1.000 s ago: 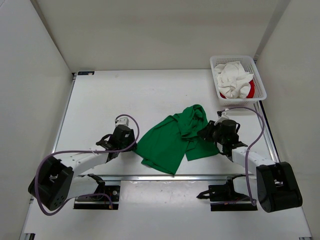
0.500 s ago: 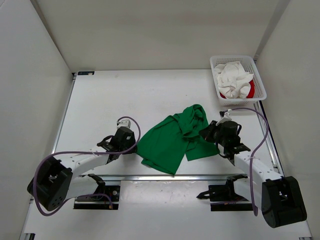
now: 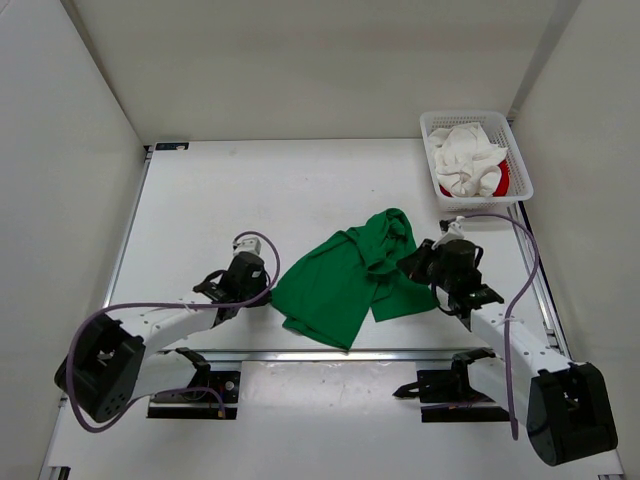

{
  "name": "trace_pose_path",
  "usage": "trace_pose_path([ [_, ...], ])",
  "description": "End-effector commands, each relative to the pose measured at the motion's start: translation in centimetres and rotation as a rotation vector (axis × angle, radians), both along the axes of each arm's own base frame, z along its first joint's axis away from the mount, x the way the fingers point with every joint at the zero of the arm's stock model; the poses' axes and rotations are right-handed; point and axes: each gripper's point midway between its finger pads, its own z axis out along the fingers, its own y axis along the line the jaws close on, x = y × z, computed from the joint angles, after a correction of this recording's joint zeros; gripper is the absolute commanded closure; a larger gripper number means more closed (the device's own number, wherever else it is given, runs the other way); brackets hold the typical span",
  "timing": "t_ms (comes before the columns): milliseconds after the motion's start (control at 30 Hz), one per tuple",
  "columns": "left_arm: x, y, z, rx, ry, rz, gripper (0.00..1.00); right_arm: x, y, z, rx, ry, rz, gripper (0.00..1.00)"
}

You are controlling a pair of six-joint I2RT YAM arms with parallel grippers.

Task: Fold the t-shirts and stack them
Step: Flatten out the tshirt

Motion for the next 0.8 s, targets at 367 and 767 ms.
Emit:
trace_pose_path([
  [367,11.4,3.2,31.6,-0.168,-0.610,0.146,1.00,4.4,-3.0,28.1,-0.178,-0.450,-0.163,1.00],
  [767,9.3,11.4,43.3,-0.170,-0.850,0.293,1.00,-2.1,1.4,45.0,-0.178,-0.722,-0.114,1.00],
])
